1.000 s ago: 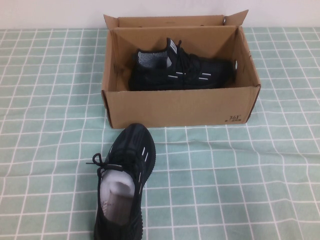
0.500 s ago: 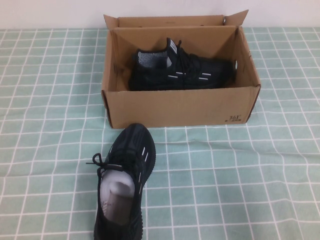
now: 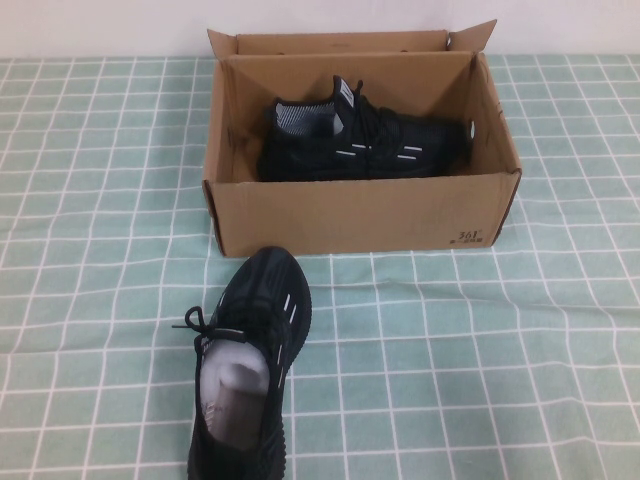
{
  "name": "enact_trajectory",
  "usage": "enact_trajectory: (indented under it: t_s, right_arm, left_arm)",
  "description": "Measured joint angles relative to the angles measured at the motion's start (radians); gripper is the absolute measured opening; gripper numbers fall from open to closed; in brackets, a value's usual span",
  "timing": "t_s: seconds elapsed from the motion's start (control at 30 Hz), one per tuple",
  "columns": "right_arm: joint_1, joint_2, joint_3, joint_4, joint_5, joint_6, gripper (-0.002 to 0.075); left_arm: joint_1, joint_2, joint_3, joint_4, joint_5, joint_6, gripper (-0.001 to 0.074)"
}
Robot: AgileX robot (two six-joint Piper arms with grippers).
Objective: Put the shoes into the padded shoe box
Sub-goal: Pick up the shoe from the table
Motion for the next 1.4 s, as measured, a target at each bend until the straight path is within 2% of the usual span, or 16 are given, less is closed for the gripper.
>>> enact_trajectory:
  t_s: [0.3, 0.7, 1.03, 1.4]
  right_arm:
    - [-0.03, -0.115, 0.068, 0.0, 0.001, 0.0, -0.0008]
    - [-0.215, -0.312, 0.191, 0.008, 0.012, 0.0, -0.0008]
    - [-0.222, -0.401, 0.293, 0.008, 0.014, 0.0, -0.0008]
    - [-0.222, -0.467, 0.359, 0.014, 0.078, 0.0, -0.0008]
  left_arm:
    - [0.0, 0.0, 0.0, 0.004, 0.039, -0.025, 0.0004]
    - [0.0, 0.0, 0.0, 0.005, 0.136, -0.025, 0.0004]
    - [0.0, 0.0, -0.006, 0.016, 0.177, -0.045, 0.0004]
    - [0.0, 0.0, -0.206, 0.154, 0.178, -0.053, 0.0004]
